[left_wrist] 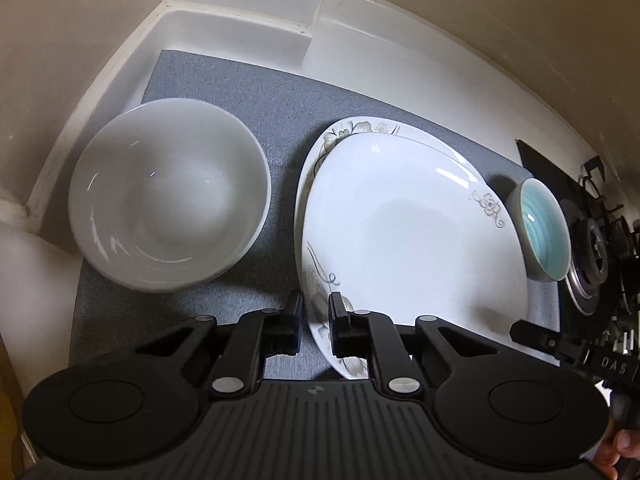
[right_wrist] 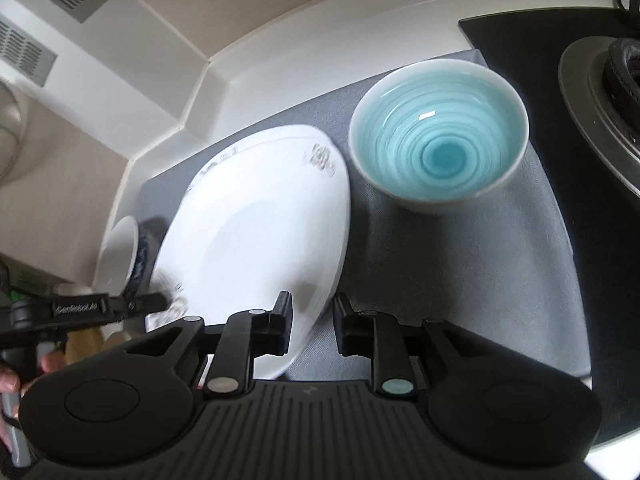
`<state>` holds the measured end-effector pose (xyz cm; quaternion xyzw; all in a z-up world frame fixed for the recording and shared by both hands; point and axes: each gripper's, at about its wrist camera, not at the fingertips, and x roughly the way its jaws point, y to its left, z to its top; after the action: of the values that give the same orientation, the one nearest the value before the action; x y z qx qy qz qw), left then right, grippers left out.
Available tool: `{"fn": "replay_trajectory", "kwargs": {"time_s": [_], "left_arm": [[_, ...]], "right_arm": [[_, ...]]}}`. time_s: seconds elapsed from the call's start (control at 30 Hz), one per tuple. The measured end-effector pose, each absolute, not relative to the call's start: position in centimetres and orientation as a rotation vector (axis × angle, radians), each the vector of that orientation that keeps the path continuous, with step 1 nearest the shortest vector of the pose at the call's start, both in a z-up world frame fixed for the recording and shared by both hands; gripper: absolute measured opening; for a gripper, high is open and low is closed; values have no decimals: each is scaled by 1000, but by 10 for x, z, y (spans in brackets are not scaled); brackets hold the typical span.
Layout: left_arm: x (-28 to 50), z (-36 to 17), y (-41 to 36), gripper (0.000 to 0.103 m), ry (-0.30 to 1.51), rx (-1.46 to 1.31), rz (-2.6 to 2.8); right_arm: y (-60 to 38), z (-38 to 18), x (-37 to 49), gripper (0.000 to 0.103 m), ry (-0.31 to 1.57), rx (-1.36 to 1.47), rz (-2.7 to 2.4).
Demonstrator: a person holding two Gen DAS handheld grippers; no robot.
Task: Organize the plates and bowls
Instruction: 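Move both grippers toward the terracotta plate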
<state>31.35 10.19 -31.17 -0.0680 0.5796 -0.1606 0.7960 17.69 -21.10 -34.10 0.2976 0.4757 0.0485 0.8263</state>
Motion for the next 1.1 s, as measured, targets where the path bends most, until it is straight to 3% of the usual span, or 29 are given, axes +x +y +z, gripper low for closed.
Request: {"fn": "replay_trajectory", "kwargs": {"time_s": [0.13,0.43,0.5,0.57,0.7,0.73,0.83,1.1], "left_arm": [[313,-313,100,12,1224,-125,-348],[320,-320,84,13,1188,-49,-320],[317,-320,87,13,1195,-71,-328],[317,-321,92,13,1223,-125,-328],[327,-330,107,17,1282,-280,-316],[329,-334,107,17,1292,-292,-312],[330,-342,108,20,1301,-336,-316],[326,-342,101,22,1305,-350,-264]], "right_arm": [[-207,-343,177,13,1001,586,79],[-200,-349,195,13,969,507,32],[-204,-346,194,18,974,525,11],[-207,-345,191,51,968,546,-1],[-203,-353,187,53,990,592,58],[-202,-357,188,51,998,603,64],[-202,-369,188,23,1002,678,90],[-203,-371,189,22,966,651,110]]}}
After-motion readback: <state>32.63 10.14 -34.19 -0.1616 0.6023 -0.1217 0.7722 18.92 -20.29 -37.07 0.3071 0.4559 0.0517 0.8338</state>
